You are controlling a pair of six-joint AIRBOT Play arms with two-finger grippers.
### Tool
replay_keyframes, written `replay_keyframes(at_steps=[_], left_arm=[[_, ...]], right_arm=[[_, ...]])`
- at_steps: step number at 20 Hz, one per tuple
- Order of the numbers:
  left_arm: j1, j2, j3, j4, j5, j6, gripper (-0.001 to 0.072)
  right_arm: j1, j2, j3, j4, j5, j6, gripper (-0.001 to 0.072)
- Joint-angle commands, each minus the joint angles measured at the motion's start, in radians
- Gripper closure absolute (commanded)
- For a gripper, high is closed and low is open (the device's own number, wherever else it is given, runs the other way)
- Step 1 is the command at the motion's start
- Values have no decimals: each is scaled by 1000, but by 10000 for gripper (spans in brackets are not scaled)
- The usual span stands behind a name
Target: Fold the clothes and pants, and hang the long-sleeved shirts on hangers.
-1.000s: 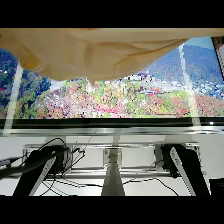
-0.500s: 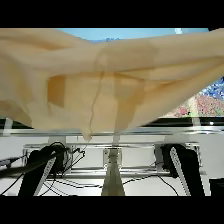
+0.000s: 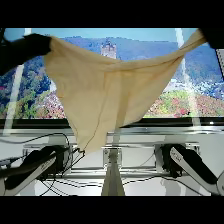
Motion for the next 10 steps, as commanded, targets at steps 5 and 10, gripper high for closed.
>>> replay_keyframes(at_steps=[5,10], left_arm=[[-9,-346,0,-353,289,154,690],[-4,-376,1,-330,276,213,7]], right_arm=[[1,-426,1,10,-186,10,699],[-1,-473,2,-99,-238,35,145]])
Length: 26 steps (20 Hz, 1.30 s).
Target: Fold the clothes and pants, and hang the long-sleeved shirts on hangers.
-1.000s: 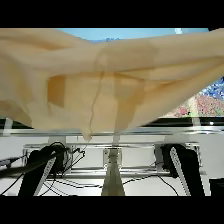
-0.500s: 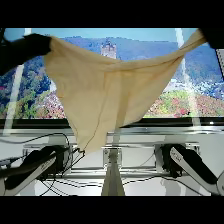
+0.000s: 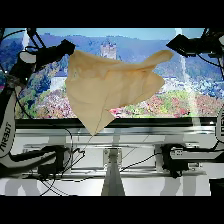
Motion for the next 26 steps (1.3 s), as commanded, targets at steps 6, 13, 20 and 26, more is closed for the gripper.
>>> replay_keyframes(at_steps=[6,13,20,26], left_arm=[[132,73,0,174,-250,35,19],[280,174,-73,385,-607,-108,82],[271,409,-597,247,-544,-66,118],[196,332,-702,232,-424,-10,157]], right_arm=[[-84,-51,-2,-370,117,117,206],[-111,-68,-286,-240,148,46,266],[-110,-68,-346,-198,55,13,266],[-110,-68,-345,-185,51,13,266]])
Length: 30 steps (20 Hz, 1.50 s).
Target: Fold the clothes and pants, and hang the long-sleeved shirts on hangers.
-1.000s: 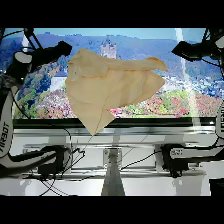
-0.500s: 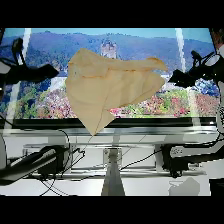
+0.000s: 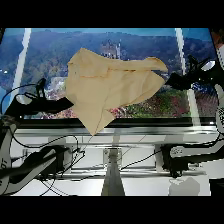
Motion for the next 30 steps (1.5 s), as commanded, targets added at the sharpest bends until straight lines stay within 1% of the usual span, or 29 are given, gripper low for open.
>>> replay_keyframes(at_steps=[1,2,4,5,6,7,9,13,15,17,18,19,20,24,26,28,30], left_arm=[[-51,-47,-49,-17,72,37,157],[-71,-68,-49,-24,92,37,165],[-108,-91,-49,-53,155,38,359],[-123,-92,-49,-72,206,38,417],[-131,-92,-47,-99,251,38,538],[-132,-92,-40,-118,280,38,685],[-132,-92,-10,-126,289,38,691],[-132,-92,47,-127,280,37,691],[-131,-86,92,-142,259,37,692],[-132,-55,167,-241,208,38,692],[-133,-31,221,-296,193,58,692],[-136,-5,282,-332,192,82,692],[-140,19,345,-343,192,86,692],[-166,108,540,-343,192,87,692],[-188,137,558,-342,196,86,692],[-214,137,558,-311,194,86,692],[-240,120,558,-305,195,86,692]], right_arm=[[-1,-1,-2,7,-10,-2,266],[-1,-1,-2,7,-9,-2,266],[-1,-1,-2,7,-7,-1,266],[-1,-1,-2,7,-6,0,266],[-1,-1,-2,7,0,7,264],[-1,-1,-2,7,5,10,264],[0,-1,-2,12,2,10,264],[6,-6,-28,19,-69,10,264],[24,-29,-29,20,-73,3,263],[52,-36,-29,27,-95,-29,263],[62,-35,-27,46,-107,-47,263],[68,-35,-23,70,-108,-56,263],[68,-35,-17,95,-107,-56,263],[68,-36,-20,113,-67,-60,263],[68,-36,-20,150,-37,-79,263],[80,-36,-20,197,4,-110,263],[116,-36,-20,198,38,-110,262]])
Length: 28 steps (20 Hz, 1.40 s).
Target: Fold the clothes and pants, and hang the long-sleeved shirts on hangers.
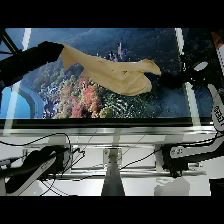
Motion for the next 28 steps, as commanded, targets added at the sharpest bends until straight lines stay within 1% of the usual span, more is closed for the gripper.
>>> replay_keyframes(at_steps=[1,3,7,8,11,12,15,17,20,21,23,24,25,26,28], left_arm=[[-43,-9,21,12,2,0,692],[-62,-33,21,12,1,0,692],[-79,-64,21,12,2,1,692],[-78,-68,21,12,2,1,692],[-78,-69,21,13,2,1,692],[-78,-70,21,13,2,1,692],[-78,-70,21,13,2,1,691],[-78,-70,21,12,2,1,691],[-79,-70,21,12,2,1,692],[-78,-70,21,13,2,1,692],[-78,-70,21,13,2,1,692],[-78,-70,21,13,2,1,692],[-78,-70,21,13,2,1,692],[-78,-70,21,13,3,1,692],[-78,-69,21,13,17,1,692]], right_arm=[[55,-1,1,35,70,-22,263],[113,-1,1,32,67,-64,263],[185,-1,1,-20,-17,-57,264],[187,-1,1,-48,-30,-40,265],[172,0,1,-210,-38,74,265],[164,-1,1,-242,-29,105,265],[148,-1,1,-230,-5,154,265],[148,-9,1,-220,-12,207,265],[148,-37,-5,-128,-17,227,265],[148,-45,-14,-85,-28,227,282],[149,-57,-36,-14,-61,227,404],[149,-61,-40,-7,-76,226,434],[149,-60,-39,-12,-90,225,607],[149,-53,-39,-10,-101,218,699],[148,-13,-38,-13,-123,164,699]])
